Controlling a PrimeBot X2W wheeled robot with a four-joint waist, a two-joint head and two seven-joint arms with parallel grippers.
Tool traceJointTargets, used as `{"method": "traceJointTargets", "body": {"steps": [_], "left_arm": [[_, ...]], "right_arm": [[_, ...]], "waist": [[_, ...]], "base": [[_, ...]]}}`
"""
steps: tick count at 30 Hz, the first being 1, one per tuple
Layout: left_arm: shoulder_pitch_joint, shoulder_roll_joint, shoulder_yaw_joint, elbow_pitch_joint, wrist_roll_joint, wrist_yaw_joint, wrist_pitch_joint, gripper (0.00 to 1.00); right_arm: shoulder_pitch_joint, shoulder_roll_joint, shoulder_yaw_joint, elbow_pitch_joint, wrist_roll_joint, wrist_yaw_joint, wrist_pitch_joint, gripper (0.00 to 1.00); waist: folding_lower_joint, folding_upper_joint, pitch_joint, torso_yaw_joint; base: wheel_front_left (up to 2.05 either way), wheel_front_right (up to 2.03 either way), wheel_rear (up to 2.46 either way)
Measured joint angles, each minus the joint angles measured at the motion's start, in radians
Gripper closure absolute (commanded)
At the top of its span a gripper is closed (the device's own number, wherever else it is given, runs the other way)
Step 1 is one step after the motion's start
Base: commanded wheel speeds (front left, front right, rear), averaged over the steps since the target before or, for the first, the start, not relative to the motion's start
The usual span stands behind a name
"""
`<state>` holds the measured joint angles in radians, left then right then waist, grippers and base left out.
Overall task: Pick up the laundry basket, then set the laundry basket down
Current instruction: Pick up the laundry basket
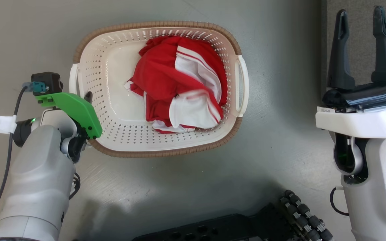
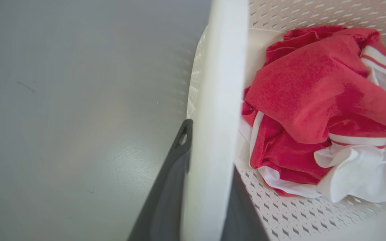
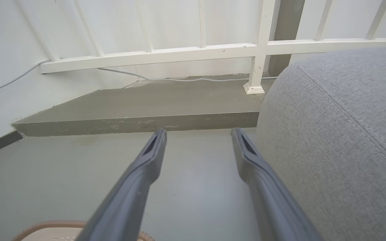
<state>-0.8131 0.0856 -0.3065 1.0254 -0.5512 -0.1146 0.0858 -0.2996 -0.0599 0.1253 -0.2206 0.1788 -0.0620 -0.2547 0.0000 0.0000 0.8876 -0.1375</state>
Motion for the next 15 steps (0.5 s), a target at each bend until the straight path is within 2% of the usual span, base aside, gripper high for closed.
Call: {"method": "traceJointTargets", "body": {"steps": [15], "left_arm": [[-0.038,-0.009,0.016,0.066,-0.041,-0.008,-0.026,1.0]], "right_arm": [[0.0,0.002,-0.006,0.002,0.001,0.0,0.0,0.0]], "waist": [[0.0,0.0,-0.005,0.008]], "base": [[0.0,0.0,0.0]]}}
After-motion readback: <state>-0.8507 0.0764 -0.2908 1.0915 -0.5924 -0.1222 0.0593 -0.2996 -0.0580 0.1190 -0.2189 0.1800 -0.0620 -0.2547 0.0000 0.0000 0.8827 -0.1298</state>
